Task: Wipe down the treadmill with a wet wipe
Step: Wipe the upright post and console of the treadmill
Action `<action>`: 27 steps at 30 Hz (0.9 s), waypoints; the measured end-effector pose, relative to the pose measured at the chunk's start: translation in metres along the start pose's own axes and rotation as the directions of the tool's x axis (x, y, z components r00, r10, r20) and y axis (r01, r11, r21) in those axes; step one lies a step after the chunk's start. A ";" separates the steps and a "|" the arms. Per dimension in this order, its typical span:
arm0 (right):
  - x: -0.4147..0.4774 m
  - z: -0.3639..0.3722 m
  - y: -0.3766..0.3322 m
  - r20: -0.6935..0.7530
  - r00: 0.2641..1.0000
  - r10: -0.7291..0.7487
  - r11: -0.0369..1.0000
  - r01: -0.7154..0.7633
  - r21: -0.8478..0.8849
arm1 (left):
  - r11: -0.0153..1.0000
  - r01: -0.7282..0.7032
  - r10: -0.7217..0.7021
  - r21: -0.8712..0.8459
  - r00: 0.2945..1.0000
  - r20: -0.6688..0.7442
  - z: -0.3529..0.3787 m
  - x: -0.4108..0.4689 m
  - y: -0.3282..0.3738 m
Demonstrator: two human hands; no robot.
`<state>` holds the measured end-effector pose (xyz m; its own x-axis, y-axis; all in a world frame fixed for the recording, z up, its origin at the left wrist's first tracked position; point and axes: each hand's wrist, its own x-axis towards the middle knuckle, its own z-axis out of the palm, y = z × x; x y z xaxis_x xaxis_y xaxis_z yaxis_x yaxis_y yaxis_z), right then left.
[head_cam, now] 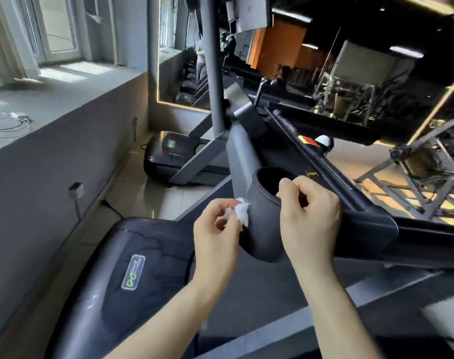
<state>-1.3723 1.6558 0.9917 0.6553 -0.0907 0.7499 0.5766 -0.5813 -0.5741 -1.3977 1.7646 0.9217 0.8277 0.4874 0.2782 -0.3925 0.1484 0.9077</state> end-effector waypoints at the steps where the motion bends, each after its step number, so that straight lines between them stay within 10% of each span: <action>1: 0.000 0.003 0.001 -0.021 1.000 0.001 1.000 -0.001 0.001 | 0.999 -0.036 0.036 0.007 0.999 0.015 -0.003 -0.008 -0.002; 8: -0.003 0.013 0.001 -0.132 0.991 -0.019 0.999 0.013 -0.043 | 0.953 -0.283 0.257 0.109 0.944 0.208 0.013 0.013 -0.015; 19: -0.002 0.026 -0.012 -0.269 0.961 0.067 0.980 -0.114 -0.161 | 0.999 0.031 -0.016 -0.026 0.897 0.442 -0.022 -0.005 -0.059; 27: -0.012 0.036 -0.036 -0.289 0.935 0.204 0.895 -0.298 -0.332 | 0.828 -0.559 0.369 0.037 0.594 0.715 -0.038 0.051 -0.063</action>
<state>-1.3835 1.7064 0.9912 0.5894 -0.4372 0.6793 0.1586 -0.7619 -0.6279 -1.3462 1.8130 0.8666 0.6334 -0.2707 0.7249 -0.7731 -0.1811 0.6079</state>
